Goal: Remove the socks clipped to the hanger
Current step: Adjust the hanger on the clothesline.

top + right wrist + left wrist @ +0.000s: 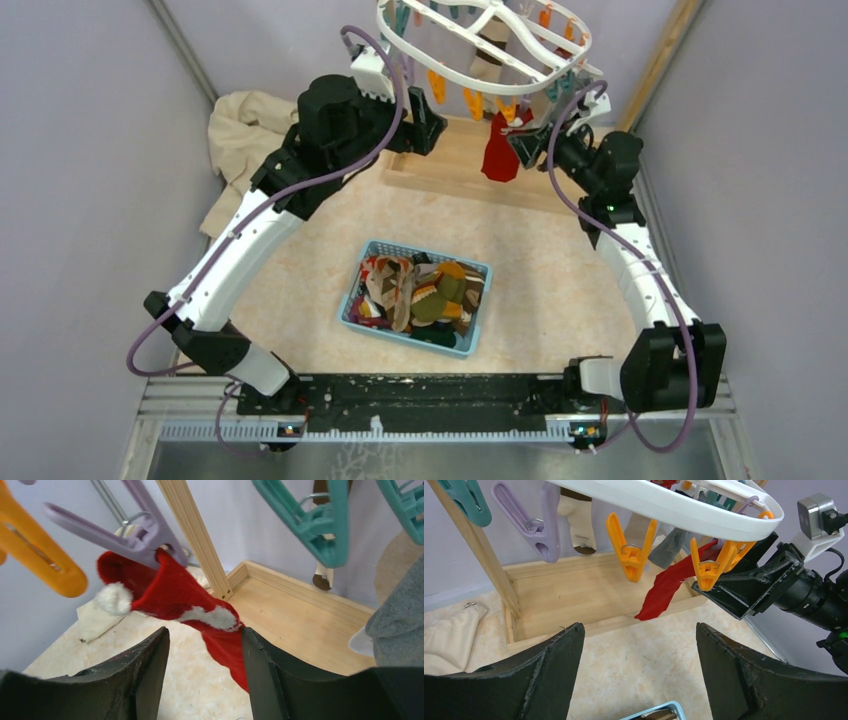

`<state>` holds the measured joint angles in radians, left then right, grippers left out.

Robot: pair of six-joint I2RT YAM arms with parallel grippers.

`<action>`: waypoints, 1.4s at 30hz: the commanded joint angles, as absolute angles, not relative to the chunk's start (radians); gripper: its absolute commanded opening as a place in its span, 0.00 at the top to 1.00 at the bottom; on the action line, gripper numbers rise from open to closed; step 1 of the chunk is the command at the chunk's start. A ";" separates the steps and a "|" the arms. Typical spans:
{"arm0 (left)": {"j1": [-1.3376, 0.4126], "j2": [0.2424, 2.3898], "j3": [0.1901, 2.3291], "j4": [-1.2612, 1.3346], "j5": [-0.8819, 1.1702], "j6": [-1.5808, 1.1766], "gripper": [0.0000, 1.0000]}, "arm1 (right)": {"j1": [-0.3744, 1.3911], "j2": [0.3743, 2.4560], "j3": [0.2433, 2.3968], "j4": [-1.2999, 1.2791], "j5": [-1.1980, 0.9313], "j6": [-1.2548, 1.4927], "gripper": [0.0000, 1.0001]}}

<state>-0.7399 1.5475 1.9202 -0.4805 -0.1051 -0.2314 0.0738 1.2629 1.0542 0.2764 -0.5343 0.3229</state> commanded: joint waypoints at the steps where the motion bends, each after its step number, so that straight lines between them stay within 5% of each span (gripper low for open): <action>1: -0.744 1.530 1.923 -0.495 -0.120 -0.224 0.12 | 0.072 1.248 1.030 0.429 -0.594 0.311 0.44; 21: -0.744 1.526 1.908 -0.495 -0.132 -0.215 0.01 | 0.089 1.247 0.908 0.525 -0.527 0.288 0.43; 30: -0.744 1.516 1.891 -0.495 -0.147 -0.209 0.01 | 0.092 1.264 0.898 0.544 -0.532 0.287 0.32; 42: -0.745 1.513 1.896 -0.502 -0.150 -0.199 0.01 | 0.097 1.388 0.857 0.697 -0.617 0.275 0.32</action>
<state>-0.7399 1.5387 1.8965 -0.5018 -0.1394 -0.2150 0.0891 1.3396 0.8509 0.5842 -0.5831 0.2909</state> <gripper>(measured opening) 0.988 0.679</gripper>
